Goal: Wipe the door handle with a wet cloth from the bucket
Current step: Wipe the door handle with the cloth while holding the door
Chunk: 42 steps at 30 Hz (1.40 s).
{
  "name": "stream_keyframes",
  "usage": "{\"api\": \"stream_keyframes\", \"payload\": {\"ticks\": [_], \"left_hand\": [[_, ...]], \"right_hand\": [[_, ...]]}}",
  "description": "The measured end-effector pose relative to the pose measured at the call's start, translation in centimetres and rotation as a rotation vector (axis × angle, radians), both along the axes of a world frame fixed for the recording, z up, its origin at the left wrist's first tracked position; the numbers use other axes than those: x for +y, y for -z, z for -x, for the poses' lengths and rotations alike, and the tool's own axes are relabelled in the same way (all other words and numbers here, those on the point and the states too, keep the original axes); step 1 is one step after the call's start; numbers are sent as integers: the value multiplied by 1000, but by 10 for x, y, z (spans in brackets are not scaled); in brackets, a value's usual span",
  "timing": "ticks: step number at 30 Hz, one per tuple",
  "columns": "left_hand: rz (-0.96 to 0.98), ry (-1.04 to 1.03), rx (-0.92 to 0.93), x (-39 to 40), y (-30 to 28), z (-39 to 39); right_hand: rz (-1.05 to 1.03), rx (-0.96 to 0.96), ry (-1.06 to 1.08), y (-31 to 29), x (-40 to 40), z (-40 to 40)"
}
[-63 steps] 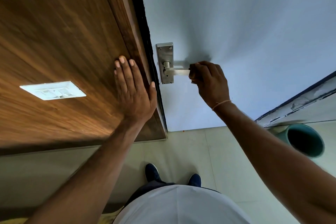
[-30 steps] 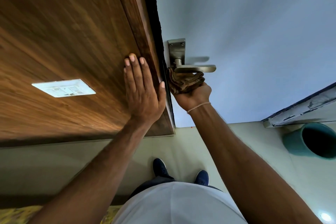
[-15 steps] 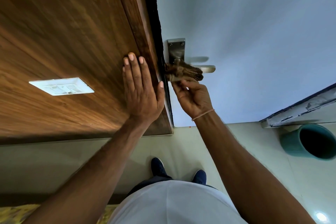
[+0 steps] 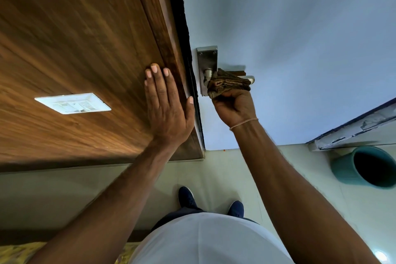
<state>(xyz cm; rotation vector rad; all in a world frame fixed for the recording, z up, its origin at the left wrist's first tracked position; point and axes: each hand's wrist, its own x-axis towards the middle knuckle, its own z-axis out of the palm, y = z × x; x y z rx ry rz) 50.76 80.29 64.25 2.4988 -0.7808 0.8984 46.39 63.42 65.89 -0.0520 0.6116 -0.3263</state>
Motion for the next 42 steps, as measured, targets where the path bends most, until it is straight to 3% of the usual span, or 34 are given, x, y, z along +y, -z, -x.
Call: {"api": "stream_keyframes", "payload": {"ticks": [8,13,20,24,28,35,42], "left_hand": [[12,4,-21,-1,4,-2],[13,-20,-11,-4,6,-1],[19,-26,-19,-5,3,1],[4,-30,-26,-3,3,0],[3,-30,-23,-2,2,0],[4,-39,-12,-4,0,3],[0,-41,-16,-6,1,3]], "right_hand": [[74,122,-101,-9,6,-12],[36,59,-35,-6,-25,-3],[7,50,-74,-17,13,-20],[78,69,-80,-16,-13,-20],[12,35,-38,-7,-28,-11],[59,44,-56,-12,10,-24],[48,26,-27,-10,-28,-8]]}}
